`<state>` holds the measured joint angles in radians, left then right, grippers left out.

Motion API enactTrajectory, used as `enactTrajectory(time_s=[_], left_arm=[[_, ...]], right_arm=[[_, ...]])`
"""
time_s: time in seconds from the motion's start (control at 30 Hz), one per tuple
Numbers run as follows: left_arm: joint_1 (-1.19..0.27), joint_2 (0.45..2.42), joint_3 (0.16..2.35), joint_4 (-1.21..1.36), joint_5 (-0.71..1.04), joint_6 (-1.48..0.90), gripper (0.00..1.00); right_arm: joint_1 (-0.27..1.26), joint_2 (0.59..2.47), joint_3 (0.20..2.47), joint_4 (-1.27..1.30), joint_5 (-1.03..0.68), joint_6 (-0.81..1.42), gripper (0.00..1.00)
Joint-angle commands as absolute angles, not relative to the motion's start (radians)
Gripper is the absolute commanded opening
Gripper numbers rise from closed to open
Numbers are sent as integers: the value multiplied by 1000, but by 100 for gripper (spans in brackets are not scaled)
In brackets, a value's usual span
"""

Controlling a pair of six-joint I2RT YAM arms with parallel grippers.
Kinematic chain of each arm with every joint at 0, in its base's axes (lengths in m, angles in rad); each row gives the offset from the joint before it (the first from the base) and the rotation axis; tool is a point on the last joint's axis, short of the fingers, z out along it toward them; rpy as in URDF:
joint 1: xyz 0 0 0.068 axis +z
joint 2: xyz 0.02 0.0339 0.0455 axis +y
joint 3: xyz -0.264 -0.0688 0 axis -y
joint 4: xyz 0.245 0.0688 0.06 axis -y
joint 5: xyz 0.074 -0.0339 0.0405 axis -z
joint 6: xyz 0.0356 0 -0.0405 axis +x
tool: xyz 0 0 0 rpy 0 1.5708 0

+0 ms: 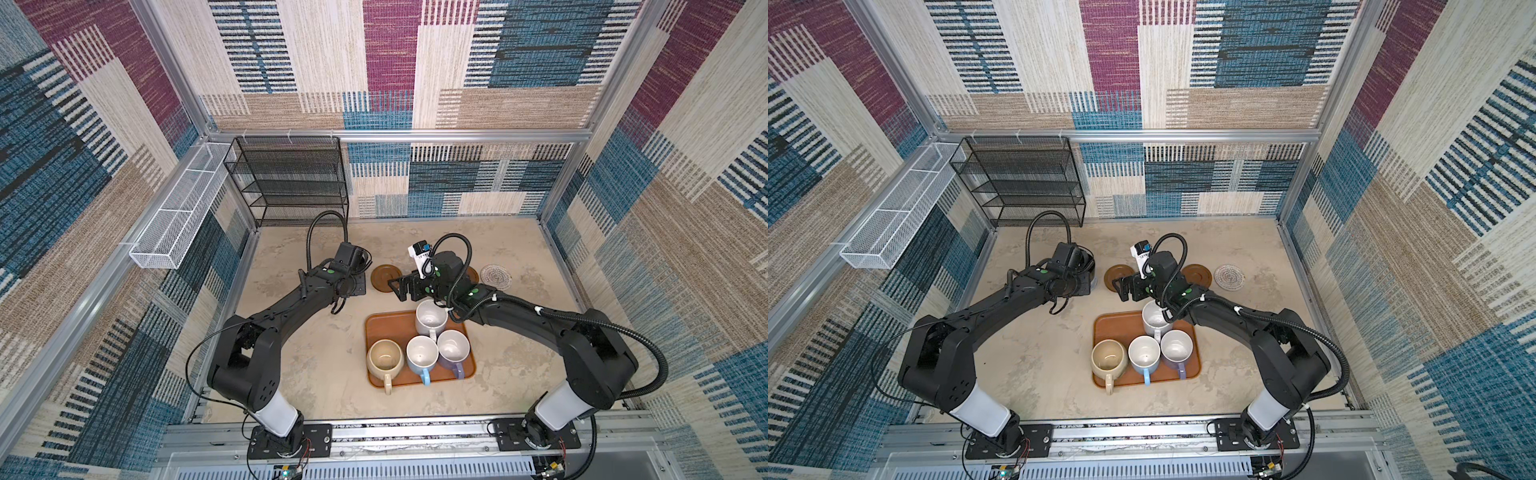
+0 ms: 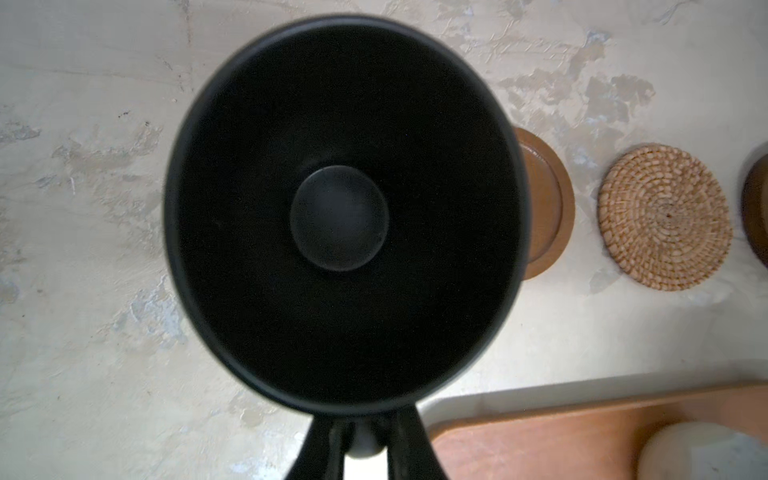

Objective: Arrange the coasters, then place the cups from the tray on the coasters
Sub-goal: 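Lift the black mug toward the blue knit coaster while the right moves over the tray, then lower the black mug onto the blue knit coaster with the left gripper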

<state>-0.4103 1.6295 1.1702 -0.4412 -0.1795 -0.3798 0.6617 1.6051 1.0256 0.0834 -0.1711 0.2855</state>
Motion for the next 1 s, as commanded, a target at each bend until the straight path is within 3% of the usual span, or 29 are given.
enactTrajectory(time_s=[0.0, 0.23, 0.6, 0.97], left_arm=[[-394, 1630, 1172, -348, -200, -333, 0], [-357, 1641, 1143, -301, -97, -324, 0], [-338, 1675, 1152, -359, -102, -356, 0], [-321, 1674, 1154, -379, -87, -354, 31]], right_arm=[[663, 1596, 1025, 68, -140, 271, 100], [663, 1578, 1002, 68, -127, 270, 100], [663, 1577, 1008, 43, -123, 262, 99], [663, 1576, 1024, 8, -121, 247, 99]])
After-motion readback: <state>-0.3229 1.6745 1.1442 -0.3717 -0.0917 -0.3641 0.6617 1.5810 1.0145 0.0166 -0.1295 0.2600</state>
